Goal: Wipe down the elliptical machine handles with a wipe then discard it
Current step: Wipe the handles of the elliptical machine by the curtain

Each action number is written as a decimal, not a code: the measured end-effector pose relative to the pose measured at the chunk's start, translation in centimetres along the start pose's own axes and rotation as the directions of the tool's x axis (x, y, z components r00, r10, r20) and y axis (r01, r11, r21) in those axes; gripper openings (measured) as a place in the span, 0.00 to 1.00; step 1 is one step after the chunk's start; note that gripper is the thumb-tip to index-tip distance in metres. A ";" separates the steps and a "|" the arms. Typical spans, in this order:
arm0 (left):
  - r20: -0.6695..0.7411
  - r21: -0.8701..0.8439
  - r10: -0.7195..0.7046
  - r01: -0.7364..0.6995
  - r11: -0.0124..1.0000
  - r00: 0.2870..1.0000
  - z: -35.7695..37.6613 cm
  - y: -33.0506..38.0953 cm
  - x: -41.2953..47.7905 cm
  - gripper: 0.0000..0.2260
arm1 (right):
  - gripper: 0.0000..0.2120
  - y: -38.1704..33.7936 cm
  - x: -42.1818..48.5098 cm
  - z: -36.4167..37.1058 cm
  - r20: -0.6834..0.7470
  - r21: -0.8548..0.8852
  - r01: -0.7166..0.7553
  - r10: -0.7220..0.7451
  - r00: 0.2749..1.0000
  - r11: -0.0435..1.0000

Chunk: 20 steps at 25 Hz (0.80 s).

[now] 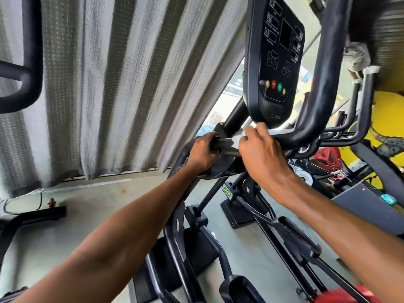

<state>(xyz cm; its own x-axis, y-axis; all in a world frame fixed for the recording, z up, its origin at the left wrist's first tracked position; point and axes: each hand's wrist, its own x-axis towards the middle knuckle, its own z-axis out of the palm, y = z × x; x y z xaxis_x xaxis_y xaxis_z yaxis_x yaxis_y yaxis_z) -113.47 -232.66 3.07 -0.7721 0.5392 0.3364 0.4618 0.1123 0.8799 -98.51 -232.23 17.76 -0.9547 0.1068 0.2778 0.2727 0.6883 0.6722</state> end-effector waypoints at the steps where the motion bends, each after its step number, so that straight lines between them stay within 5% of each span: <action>1: 0.003 -0.018 -0.015 0.015 1.000 1.000 -0.2 -0.2 -0.1 0.28 | 0.11 -0.2 0.1 0.5 0.008 -0.018 -0.001 0.001 1.000 1.000; 13: 0.011 -0.114 -0.013 0.014 0.993 1.000 -0.1 -4.0 -0.5 0.28 | 0.14 -6.5 7.0 8.0 0.243 -0.059 0.101 -0.084 0.966 0.993; 20: 0.019 -0.138 -0.080 0.082 0.987 0.997 0.2 -2.3 -0.3 0.28 | 0.12 -3.7 6.6 3.2 0.239 -0.046 0.031 -0.019 0.971 0.998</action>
<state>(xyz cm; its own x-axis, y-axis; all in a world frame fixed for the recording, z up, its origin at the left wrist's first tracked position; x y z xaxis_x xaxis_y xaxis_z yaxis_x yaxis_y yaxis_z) -114.16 -232.88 0.89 -0.7982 0.5442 0.2584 0.3323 0.0399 0.9423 -106.20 -231.77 14.88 -0.9605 0.2622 0.0932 0.2485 0.6573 0.7115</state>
